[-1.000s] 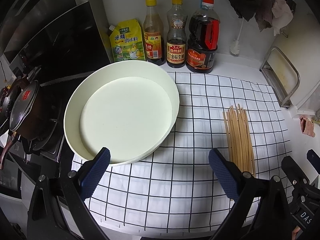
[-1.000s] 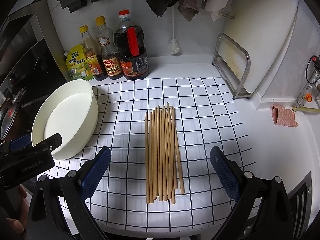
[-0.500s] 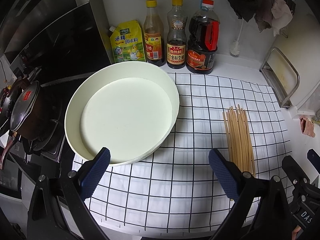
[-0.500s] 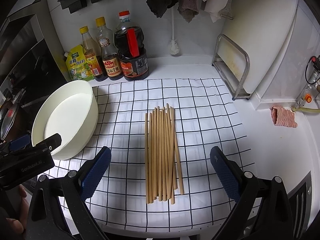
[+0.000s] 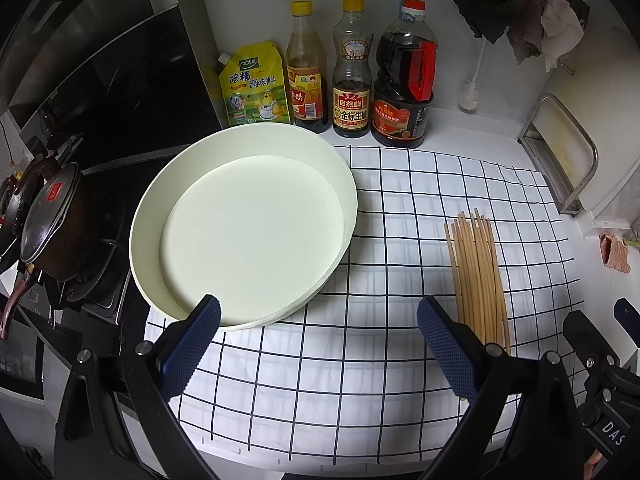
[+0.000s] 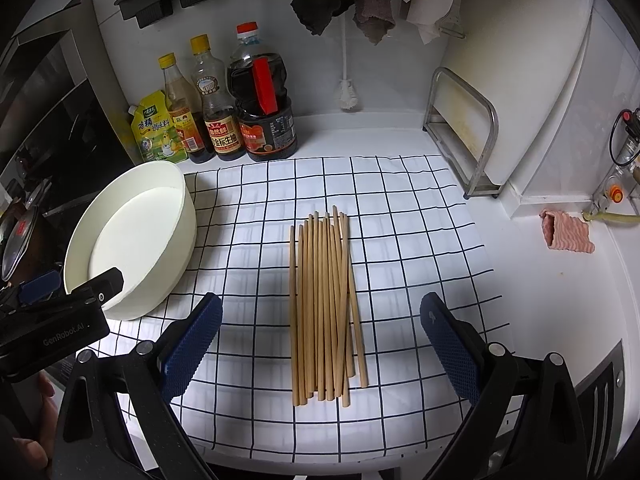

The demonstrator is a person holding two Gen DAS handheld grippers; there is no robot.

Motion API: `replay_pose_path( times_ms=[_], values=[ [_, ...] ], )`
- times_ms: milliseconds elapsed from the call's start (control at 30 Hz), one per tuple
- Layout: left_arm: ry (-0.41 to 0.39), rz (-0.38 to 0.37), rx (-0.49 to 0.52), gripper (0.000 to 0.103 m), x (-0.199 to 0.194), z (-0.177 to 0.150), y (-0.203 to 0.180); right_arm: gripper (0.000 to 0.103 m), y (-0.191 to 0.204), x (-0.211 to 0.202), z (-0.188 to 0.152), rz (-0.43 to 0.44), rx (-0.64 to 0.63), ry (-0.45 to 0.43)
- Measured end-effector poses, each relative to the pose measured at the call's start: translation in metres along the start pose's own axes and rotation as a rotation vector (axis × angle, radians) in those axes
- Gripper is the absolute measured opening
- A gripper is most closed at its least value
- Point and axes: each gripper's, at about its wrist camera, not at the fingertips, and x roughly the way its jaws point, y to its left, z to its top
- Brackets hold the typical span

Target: Organize utensils

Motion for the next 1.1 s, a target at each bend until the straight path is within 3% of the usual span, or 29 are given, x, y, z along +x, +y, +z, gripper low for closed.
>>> replay_pose_path(
  times_ms=[433,1100],
  values=[
    [-0.004,-0.002,-0.001,0.097,0.0,0.009,0.004,0.095,0.0,0.0,-0.001,0.0,-0.001,-0.002],
    [-0.002,-0.015,0.025,0.097,0.005,-0.004,-0.008,0.095,-0.007,0.004,-0.002,0.027,0.016,-0.007]
  ],
)
